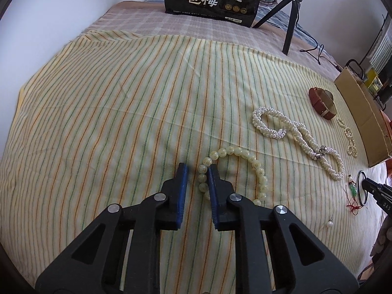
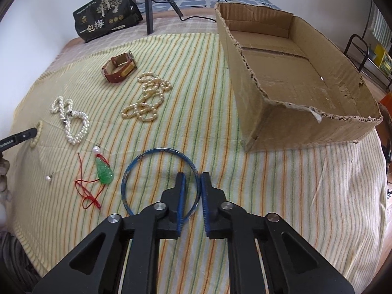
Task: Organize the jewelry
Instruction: 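Close the right tool on the blue bangle while the left tool grasps the cream bead bracelet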
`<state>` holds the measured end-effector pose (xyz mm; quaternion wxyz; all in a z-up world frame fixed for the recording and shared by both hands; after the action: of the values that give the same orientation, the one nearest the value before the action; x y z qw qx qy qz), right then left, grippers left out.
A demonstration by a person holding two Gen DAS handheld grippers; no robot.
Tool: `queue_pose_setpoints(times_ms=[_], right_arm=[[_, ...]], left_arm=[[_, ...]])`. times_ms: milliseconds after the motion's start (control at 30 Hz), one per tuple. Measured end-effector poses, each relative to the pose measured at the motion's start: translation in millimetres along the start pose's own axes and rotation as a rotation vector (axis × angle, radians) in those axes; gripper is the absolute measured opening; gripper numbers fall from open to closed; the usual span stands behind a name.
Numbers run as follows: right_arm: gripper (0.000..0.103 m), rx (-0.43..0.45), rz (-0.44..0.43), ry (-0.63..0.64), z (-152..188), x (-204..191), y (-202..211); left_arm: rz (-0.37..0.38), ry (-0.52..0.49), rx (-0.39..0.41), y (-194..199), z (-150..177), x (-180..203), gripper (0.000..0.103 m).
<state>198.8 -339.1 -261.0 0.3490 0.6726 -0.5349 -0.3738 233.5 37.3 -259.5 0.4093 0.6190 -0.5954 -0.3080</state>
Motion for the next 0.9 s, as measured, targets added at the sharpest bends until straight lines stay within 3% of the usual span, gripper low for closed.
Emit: queue_pose_setpoints(times_ms=[133,900], right_arm=[[0.003,0.004,-0.005,0.007,-1,-4,1],[0.003,0.130,-0.012,0.052,5,-23,57]], left_arm=[[0.008,0.009,0.001,2,0,-3,0.006],[0.036,-0.022,0.112,56,3,10,0.005]])
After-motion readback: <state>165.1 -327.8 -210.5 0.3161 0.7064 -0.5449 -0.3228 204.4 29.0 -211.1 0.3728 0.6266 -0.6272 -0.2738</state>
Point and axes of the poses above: each gripper's, at about its wrist camera, not at the fingertips, and y roughly against the way its jaws point, x to its right, z to its underside, the point moved 4 cm from there along -y, roughly the way its jaws point, and after that the axes turned 3 degrees about -z, right-handed, at the moved point
